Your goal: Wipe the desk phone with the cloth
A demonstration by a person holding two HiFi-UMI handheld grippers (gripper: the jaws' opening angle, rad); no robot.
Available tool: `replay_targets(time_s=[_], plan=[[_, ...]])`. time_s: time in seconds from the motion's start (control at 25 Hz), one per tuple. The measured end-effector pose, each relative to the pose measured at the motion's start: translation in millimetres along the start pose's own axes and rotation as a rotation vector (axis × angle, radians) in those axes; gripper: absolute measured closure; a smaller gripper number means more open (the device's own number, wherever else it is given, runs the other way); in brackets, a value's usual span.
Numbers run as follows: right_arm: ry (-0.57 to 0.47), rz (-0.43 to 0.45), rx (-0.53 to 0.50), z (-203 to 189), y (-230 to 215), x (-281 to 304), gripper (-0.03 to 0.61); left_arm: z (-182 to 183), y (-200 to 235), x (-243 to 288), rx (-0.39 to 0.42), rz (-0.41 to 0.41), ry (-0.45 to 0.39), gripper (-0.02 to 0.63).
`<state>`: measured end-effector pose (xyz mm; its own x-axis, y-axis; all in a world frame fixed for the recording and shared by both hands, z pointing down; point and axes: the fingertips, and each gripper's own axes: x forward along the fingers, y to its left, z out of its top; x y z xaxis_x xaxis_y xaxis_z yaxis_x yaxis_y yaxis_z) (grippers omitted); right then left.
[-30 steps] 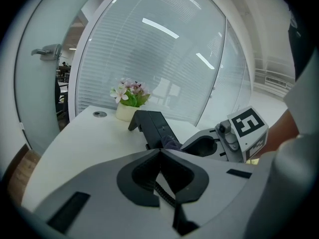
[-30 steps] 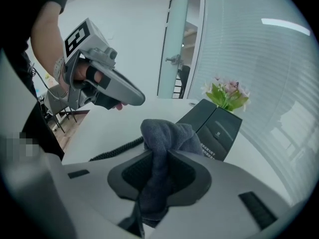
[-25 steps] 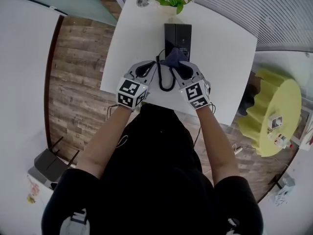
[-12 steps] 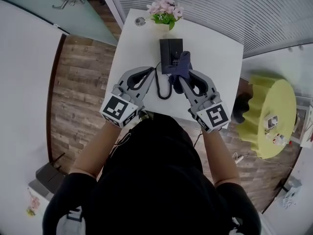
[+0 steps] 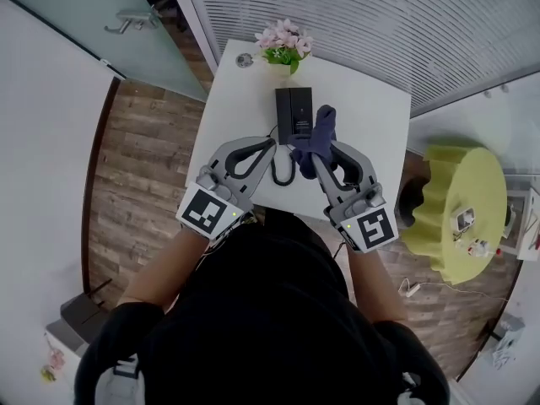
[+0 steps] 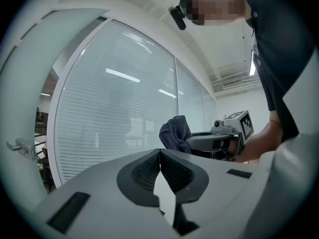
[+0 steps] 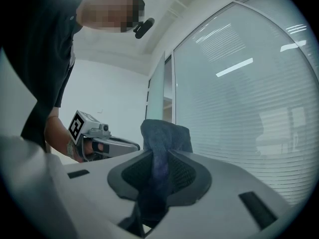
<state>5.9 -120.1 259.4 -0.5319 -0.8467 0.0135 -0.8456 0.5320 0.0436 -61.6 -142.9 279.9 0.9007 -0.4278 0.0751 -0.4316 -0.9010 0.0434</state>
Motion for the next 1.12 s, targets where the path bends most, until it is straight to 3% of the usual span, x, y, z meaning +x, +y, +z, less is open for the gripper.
replay_targets(time_s=[1.12], plan=[[0.041, -0.009, 0.036, -13, 9, -5, 0.482, -8, -4, -11, 0.0, 0.003, 0.028, 0.603]])
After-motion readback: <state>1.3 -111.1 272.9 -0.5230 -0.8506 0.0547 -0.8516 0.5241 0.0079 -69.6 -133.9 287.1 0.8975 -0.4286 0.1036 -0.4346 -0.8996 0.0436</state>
